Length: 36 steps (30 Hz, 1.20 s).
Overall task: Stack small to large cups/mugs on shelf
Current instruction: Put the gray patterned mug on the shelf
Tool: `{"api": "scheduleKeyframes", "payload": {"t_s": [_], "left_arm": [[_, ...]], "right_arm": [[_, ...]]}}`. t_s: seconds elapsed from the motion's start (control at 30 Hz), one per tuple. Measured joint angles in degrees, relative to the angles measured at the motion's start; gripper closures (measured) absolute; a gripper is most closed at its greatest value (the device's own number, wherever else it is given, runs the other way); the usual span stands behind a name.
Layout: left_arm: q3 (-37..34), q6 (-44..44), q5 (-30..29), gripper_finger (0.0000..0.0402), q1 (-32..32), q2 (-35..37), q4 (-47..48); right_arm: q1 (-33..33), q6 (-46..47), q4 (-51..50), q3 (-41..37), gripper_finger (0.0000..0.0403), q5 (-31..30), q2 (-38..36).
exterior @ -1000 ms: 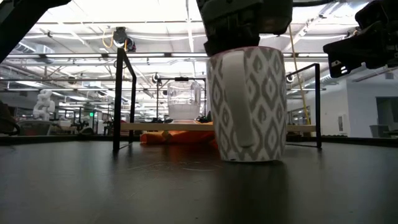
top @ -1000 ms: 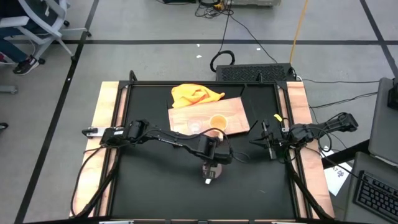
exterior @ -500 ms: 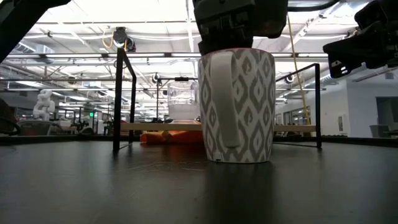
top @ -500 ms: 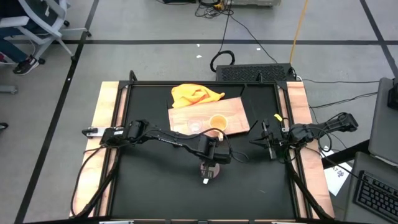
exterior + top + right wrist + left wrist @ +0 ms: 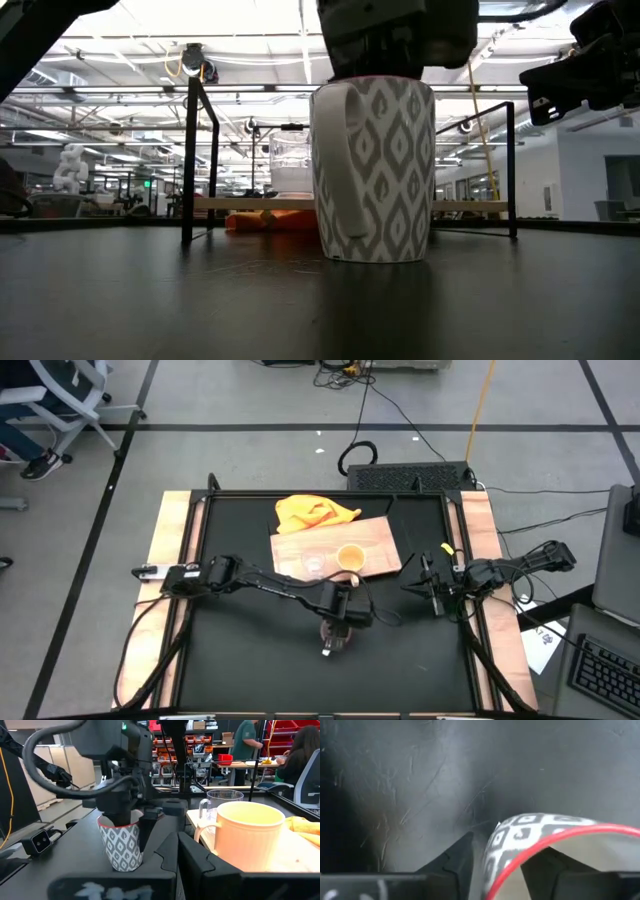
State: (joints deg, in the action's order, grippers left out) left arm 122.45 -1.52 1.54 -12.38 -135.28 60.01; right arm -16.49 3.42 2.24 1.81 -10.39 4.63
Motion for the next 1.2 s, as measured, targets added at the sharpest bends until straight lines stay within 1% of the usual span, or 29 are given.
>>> {"api": "scheduleKeyframes", "payload": {"t_s": [0.17,0.37,0.47,0.7,0.8,0.87,0.93,1.1,1.13,1.2], "left_arm": [[2.7,0.1,0.0,0.0215,-0.3,0.1,0.6],[9.8,0.1,0.0,0.0182,-0.6,0.2,5.1],[12.5,-0.1,0.0,0.0175,-0.7,0.3,7.2],[12.4,-0.8,-0.5,0.0174,-0.5,4.4,12.1],[12.4,-0.3,-2.5,0.0176,-0.5,6.4,14.9],[12.4,0.2,-3.7,0.0191,-0.5,7.1,16.4],[12.4,0.3,-4.1,0.0228,-0.5,8.0,17.4],[12.4,1.0,-5.4,0.0370,-0.4,10.8,19.1],[12.4,0.8,-6.7,0.0385,-0.4,11.0,19.3],[12.4,0.5,-10.4,0.0389,-0.4,11.7,21.0]], "right_arm": [[0.0,0.0,0.0,0.0,0.0403,0.0,0.0],[0.0,0.0,0.0,0.0,0.0403,0.0,0.0],[0.0,0.0,0.0,0.0,0.0403,0.0,0.0],[0.0,0.4,-0.1,0.0,0.0403,0.0,0.1],[0.0,0.4,-0.2,0.0,0.0403,0.0,0.2],[0.0,0.4,-0.2,0.0,0.0403,0.0,0.2],[0.0,0.4,-0.2,0.0,0.0403,0.0,0.2],[0.0,0.4,-0.2,0.0,0.0403,0.2,0.3],[0.0,0.4,-0.2,0.0,0.0403,0.2,0.3],[0.0,0.7,-0.2,0.0,0.0403,0.2,0.3]]}}
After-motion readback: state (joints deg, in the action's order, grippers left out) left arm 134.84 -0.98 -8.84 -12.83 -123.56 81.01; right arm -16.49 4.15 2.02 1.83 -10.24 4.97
